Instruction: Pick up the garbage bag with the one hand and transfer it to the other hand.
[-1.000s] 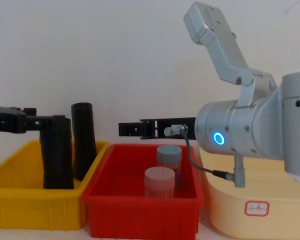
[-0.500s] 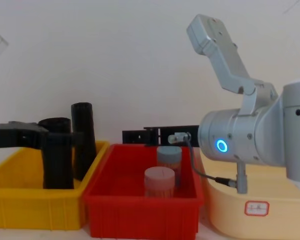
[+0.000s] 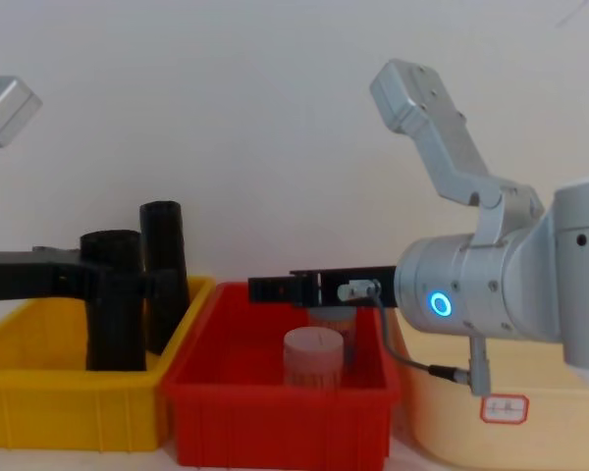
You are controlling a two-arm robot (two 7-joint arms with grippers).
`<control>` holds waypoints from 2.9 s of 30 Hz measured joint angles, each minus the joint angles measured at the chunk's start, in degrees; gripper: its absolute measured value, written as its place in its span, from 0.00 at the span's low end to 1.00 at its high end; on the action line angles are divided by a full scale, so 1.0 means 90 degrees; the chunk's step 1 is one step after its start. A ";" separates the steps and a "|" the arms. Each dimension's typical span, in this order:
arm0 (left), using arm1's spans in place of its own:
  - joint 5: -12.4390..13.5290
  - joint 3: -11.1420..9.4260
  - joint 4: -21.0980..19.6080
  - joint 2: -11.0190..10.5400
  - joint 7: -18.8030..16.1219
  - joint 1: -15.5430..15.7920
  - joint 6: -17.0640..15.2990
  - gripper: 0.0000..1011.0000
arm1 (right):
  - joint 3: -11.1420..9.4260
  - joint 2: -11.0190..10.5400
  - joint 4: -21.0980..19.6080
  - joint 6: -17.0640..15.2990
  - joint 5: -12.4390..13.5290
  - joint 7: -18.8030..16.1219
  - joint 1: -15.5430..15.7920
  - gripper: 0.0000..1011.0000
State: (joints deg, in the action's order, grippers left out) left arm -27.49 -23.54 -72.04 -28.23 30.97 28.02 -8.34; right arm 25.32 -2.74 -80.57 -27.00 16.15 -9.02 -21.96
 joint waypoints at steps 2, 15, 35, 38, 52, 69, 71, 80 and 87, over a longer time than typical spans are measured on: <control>0.0017 -0.0005 0.0021 0.0019 -0.0015 0.0012 0.0003 0.99 | -0.0007 0.0003 0.0037 -0.0010 -0.0001 -0.0014 -0.0013 0.99; 0.0104 -0.0012 0.0167 0.0141 -0.0072 0.0077 0.0026 0.99 | -0.0035 0.0012 0.0411 -0.0081 -0.0079 -0.0090 -0.0126 0.99; 0.0117 0.0067 0.0336 0.0261 -0.0131 0.0098 0.0050 0.99 | -0.0073 0.0029 0.0854 -0.0091 -0.0193 -0.0232 -0.0263 0.99; 0.0118 0.0071 0.0344 0.0268 -0.0134 0.0099 0.0051 0.99 | -0.0075 0.0030 0.0878 -0.0084 -0.0202 -0.0246 -0.0270 0.98; 0.0115 0.0085 0.0371 0.0287 -0.0144 0.0101 0.0057 0.71 | -0.0083 0.0029 0.0962 -0.0075 -0.0230 -0.0276 -0.0294 0.67; 0.0144 0.0160 0.0206 0.0284 -0.0246 0.0034 0.0154 0.42 | -0.0085 0.0030 0.0981 -0.0065 -0.0242 -0.0293 -0.0302 0.67; 0.0157 0.0190 0.0103 0.0278 -0.0281 0.0009 0.0192 0.40 | -0.0090 0.0028 0.0941 -0.0061 -0.0246 -0.0296 -0.0285 0.67; 0.0193 0.0332 -0.0412 0.0255 -0.0403 -0.0051 0.0329 0.37 | -0.0144 -0.0033 0.0390 0.0090 -0.0273 -0.0316 -0.0137 0.67; 0.0195 0.0434 -0.0851 0.0275 -0.0467 0.0040 0.0416 0.37 | -0.0214 -0.0118 -0.0147 0.0173 -0.0326 -0.0307 -0.0008 0.67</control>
State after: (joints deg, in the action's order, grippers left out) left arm -25.74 -19.63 -79.70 -25.75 26.77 28.38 -4.60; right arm 23.40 -3.80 -81.89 -25.44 13.22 -11.78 -22.04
